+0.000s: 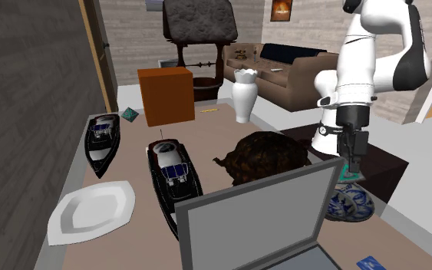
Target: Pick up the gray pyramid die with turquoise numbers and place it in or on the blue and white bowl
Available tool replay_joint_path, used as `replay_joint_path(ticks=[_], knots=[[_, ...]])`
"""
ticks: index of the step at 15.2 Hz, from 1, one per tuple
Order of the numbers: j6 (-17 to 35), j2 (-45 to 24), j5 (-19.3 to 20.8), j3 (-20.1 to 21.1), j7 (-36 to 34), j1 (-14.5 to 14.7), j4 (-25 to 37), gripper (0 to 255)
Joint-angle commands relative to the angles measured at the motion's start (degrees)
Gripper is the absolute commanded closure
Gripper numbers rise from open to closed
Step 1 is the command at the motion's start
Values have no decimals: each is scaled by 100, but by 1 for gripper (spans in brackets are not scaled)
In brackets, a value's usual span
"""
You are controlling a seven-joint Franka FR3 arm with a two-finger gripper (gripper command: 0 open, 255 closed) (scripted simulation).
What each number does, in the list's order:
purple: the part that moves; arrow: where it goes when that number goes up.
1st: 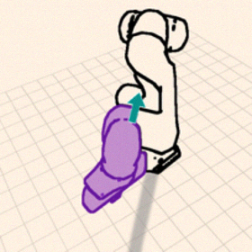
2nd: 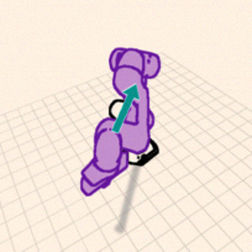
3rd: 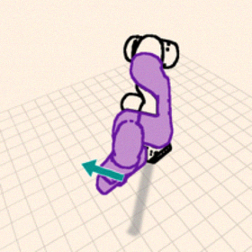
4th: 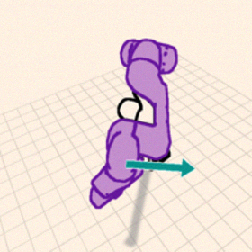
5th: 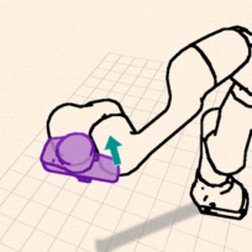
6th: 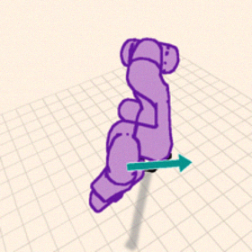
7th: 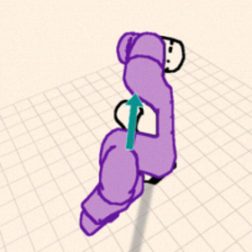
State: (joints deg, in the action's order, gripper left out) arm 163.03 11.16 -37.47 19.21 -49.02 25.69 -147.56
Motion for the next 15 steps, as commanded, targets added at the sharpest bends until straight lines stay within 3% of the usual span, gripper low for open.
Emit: replay_joint_path(ticks=[1, 5, 12, 13, 15], knots=[[198, -168, -157, -15, 153, 70, -24, 255], [481, -426, -479, -52, 468, 191, -48, 255], [481, -426, -479, -51, 468, 190, -48, 255], [481, -426, -480, -51, 468, 190, -48, 0], [481, -426, -480, -51, 468, 190, -48, 0]])
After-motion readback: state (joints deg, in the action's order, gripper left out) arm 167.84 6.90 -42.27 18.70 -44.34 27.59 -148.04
